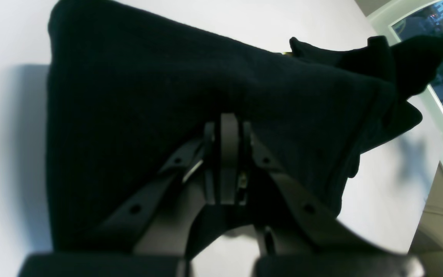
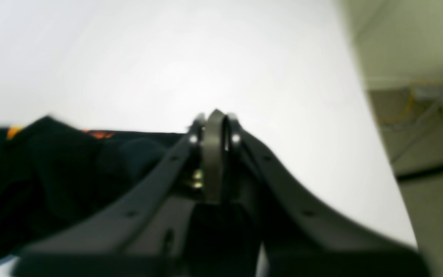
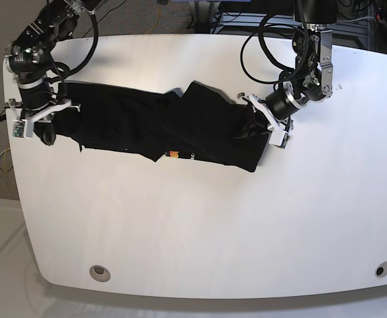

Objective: Fold the T-shirt properly
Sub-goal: 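Release the strip end with the right gripper and move it outward, then grasp the other strip end with the right gripper, then fold the held end with the right gripper toward the left gripper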

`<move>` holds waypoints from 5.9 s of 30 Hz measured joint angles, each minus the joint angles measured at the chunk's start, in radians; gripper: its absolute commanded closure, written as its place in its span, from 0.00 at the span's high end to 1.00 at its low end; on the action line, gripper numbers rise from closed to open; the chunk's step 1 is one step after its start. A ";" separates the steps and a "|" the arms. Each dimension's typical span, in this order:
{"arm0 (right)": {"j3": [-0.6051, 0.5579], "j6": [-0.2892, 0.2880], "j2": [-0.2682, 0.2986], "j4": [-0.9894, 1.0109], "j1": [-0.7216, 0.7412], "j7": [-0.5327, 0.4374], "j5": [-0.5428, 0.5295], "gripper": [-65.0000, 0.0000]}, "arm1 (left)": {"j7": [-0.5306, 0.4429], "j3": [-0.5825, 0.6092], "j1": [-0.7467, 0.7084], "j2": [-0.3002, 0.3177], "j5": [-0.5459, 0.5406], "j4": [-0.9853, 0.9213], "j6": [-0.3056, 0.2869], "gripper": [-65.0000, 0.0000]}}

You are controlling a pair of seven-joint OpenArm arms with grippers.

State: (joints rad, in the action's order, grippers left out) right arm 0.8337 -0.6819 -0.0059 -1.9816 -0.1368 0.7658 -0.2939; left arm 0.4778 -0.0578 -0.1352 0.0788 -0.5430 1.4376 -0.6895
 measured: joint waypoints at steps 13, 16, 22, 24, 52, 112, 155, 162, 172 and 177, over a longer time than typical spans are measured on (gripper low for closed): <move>0.092 0.113 -0.003 0.056 0.017 0.126 -0.129 0.80 | 0.000 0.000 0.000 0.000 0.000 0.000 0.000 0.00; 0.091 0.113 -0.003 0.096 0.019 0.126 -0.158 0.70 | 0.001 0.000 0.000 0.000 0.001 0.000 0.000 0.00; 0.091 0.114 -0.002 0.203 0.022 0.126 -0.158 0.66 | 0.001 0.000 0.002 0.002 0.001 0.000 0.000 0.00; 0.091 0.114 -0.002 0.240 0.022 0.126 -0.157 0.68 | 0.001 0.000 0.002 0.003 0.000 0.000 0.000 0.00; 0.090 0.103 0.108 0.579 0.080 0.002 -0.178 0.78 | 0.003 -0.001 -0.001 0.031 -0.003 0.000 0.000 0.00; -0.028 0.053 0.065 0.504 0.100 0.058 -0.155 0.00 | 0.003 -0.001 0.002 0.030 -0.003 0.000 0.000 0.00; -0.345 0.053 0.016 0.012 0.086 0.154 -0.156 0.00 | 0.003 -0.005 -0.037 0.043 -0.003 0.085 0.000 0.00; -0.402 0.051 0.005 0.012 0.085 0.155 -0.154 0.00 | 0.003 -0.005 -0.037 0.049 -0.003 0.085 0.000 0.00; -0.513 0.047 -0.006 -0.001 0.085 0.155 -0.155 0.00 | 0.003 -0.005 -0.037 0.050 -0.003 0.085 0.000 0.00; -0.562 0.046 -0.031 -0.002 0.084 0.156 -0.154 0.00 | 0.003 -0.005 -0.037 0.048 -0.003 0.085 0.000 0.00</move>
State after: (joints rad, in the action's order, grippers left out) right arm 0.2718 -0.6357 -0.0372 -1.9835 -0.0532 0.9222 -0.4480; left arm 0.4808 -0.0624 -0.1722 0.1272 -0.5465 1.5223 -0.6895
